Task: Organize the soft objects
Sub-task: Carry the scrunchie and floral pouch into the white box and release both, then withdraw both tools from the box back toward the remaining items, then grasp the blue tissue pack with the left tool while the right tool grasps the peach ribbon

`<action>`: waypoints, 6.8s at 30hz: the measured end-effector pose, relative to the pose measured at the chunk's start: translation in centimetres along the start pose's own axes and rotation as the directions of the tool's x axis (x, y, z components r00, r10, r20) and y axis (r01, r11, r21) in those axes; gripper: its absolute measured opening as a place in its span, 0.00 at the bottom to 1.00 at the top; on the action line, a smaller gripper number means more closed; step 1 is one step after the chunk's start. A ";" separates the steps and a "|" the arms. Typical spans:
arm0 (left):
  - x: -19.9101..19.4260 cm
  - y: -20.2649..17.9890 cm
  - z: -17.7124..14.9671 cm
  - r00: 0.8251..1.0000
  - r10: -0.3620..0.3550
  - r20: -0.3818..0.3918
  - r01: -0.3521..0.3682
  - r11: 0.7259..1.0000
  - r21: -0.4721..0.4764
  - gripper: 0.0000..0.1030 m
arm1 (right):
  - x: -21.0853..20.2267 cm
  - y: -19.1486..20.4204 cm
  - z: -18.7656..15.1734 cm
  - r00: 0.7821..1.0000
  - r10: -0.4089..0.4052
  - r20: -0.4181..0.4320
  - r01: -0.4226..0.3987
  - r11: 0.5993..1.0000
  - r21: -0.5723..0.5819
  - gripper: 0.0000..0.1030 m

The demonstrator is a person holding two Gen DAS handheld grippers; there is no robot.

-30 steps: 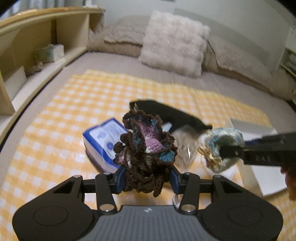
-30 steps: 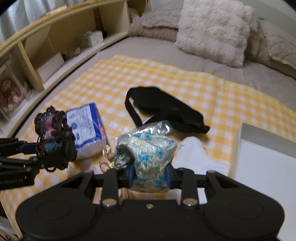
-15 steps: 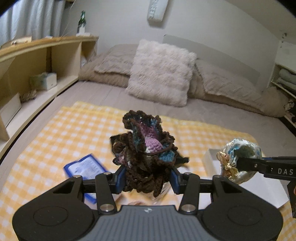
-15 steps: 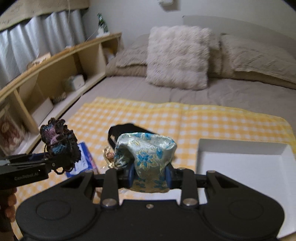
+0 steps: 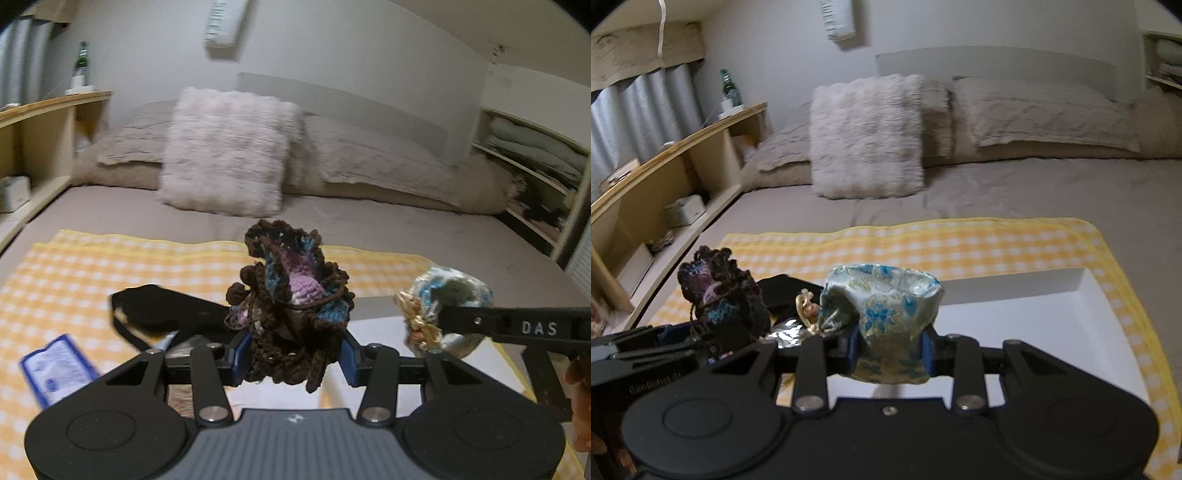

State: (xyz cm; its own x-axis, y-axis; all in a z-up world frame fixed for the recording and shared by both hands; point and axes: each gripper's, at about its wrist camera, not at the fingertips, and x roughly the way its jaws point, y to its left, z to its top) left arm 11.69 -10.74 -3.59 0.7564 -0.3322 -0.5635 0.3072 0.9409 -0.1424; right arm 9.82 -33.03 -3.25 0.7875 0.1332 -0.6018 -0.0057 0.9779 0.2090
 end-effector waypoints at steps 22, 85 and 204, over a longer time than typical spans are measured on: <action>12.9 -8.7 0.0 0.989 -0.111 -0.102 0.115 0.993 0.026 0.48 | 7.4 -8.0 1.5 0.983 -0.175 -0.064 0.180 0.979 0.095 0.32; 12.4 -8.2 0.0 0.982 -0.028 -0.188 0.043 0.996 0.078 0.87 | 4.0 -11.7 -0.2 0.961 -0.270 -0.057 0.275 0.955 0.111 0.92; 6.8 21.6 -5.9 0.793 0.392 -0.466 -0.367 0.918 0.147 1.00 | 15.7 20.1 -9.4 0.864 0.188 -0.467 -0.453 0.696 -0.557 1.00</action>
State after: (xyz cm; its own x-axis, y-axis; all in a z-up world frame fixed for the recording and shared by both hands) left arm 20.09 7.72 -15.28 0.4509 0.1357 -0.8822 0.0892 0.9766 0.1958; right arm 16.31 -9.73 -15.74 0.3913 0.3743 -0.8407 -0.7040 0.7101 -0.0116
